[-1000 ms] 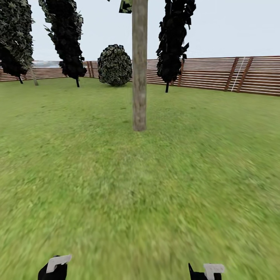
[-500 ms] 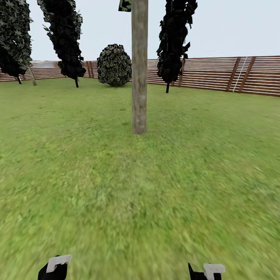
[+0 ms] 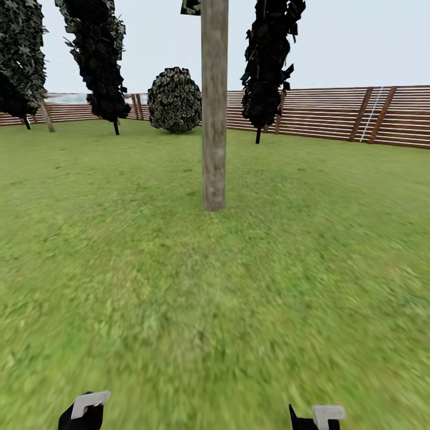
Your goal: In the garden, pick up the pesticide atomizer on the floor and spray pesticide onto both trees until each tree trunk is fully covered.
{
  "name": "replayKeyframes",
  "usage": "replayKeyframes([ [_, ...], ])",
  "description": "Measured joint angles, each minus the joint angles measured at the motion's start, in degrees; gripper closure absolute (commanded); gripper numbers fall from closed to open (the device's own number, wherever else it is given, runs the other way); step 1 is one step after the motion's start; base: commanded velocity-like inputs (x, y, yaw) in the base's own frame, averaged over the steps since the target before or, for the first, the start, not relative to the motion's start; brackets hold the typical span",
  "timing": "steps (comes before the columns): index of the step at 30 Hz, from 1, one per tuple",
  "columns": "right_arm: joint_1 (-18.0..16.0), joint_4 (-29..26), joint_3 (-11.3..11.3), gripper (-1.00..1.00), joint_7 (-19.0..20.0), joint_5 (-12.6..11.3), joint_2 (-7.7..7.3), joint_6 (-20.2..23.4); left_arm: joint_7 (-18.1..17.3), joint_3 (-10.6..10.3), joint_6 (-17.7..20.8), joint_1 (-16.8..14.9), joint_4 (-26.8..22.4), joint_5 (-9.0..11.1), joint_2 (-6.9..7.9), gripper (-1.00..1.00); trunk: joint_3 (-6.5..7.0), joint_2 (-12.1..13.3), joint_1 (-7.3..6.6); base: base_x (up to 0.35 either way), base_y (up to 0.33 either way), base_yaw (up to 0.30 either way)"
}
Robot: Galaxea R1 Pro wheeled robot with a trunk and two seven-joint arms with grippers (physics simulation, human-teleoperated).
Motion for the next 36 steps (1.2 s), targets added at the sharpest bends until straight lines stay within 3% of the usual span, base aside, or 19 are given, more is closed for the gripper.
replayKeyframes([
  [36, 0.0, 1.1, -0.1, -1.0, 0.0, -0.1, -0.09, -0.1, 0.0, 0.0, 0.0, 0.0, -0.1, 0.0, 0.0, 1.0, 0.0, 0.0, 0.0, 0.338, 0.0, 0.0],
])
